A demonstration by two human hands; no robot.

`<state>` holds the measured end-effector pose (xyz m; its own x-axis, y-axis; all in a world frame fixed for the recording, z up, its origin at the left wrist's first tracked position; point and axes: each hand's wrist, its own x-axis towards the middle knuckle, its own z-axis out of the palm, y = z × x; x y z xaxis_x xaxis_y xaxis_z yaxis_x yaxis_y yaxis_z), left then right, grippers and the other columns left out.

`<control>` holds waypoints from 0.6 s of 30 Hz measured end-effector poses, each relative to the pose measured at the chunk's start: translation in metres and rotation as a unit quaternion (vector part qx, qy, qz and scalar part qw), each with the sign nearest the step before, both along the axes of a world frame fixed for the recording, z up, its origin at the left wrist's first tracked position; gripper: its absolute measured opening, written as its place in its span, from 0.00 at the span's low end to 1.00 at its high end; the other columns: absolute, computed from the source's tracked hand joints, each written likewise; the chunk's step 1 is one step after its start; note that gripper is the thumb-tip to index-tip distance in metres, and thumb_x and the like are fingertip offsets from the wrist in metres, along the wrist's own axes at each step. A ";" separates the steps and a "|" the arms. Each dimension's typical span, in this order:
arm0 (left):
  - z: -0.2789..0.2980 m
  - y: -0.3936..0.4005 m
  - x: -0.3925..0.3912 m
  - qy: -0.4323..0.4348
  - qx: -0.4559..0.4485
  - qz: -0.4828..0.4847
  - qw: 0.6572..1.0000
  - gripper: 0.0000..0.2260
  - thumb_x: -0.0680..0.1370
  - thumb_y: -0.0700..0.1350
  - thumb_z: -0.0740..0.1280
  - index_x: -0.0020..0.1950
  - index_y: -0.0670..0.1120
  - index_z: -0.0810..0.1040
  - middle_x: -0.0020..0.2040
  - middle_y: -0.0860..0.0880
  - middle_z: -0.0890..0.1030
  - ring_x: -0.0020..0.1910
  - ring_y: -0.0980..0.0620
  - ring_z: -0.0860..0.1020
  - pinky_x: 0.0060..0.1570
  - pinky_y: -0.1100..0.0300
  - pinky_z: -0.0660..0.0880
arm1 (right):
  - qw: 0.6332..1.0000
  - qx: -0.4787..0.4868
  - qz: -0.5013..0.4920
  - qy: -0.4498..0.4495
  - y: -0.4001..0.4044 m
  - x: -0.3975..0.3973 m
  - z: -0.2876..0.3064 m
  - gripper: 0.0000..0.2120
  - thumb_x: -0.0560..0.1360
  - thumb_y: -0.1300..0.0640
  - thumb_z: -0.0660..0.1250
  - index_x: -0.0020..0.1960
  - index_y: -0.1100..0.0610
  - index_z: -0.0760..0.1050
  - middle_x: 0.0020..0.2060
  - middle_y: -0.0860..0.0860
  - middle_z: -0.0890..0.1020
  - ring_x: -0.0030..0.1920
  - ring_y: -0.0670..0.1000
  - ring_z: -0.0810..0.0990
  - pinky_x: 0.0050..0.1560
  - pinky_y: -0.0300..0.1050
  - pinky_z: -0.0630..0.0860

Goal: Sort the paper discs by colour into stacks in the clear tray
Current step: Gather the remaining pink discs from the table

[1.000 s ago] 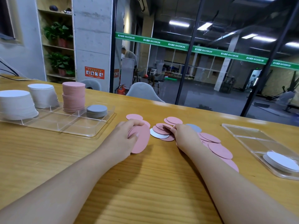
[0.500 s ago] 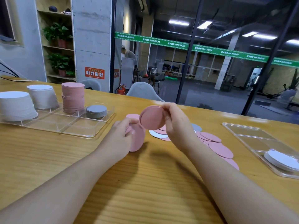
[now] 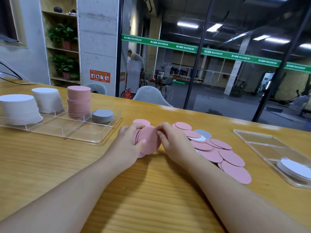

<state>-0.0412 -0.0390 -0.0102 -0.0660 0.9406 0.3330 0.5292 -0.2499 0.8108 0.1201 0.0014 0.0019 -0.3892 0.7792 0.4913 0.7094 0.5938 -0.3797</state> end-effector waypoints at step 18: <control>-0.006 0.022 -0.015 -0.115 0.016 0.138 0.984 0.20 0.75 0.35 0.61 0.59 0.58 0.70 0.63 0.53 0.66 0.54 0.56 0.67 0.48 0.64 0.68 | 0.984 -0.159 -0.026 -0.075 0.073 -0.037 0.004 0.28 0.75 0.48 0.67 0.72 0.54 0.63 0.69 0.49 0.69 0.66 0.48 0.70 0.59 0.39 0.66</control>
<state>-0.0558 -0.0167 -0.0159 -0.3940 0.8660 0.3080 0.3840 -0.1494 0.9112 0.0831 0.0745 0.0055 -0.3948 0.9048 0.1595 0.7975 0.4237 -0.4295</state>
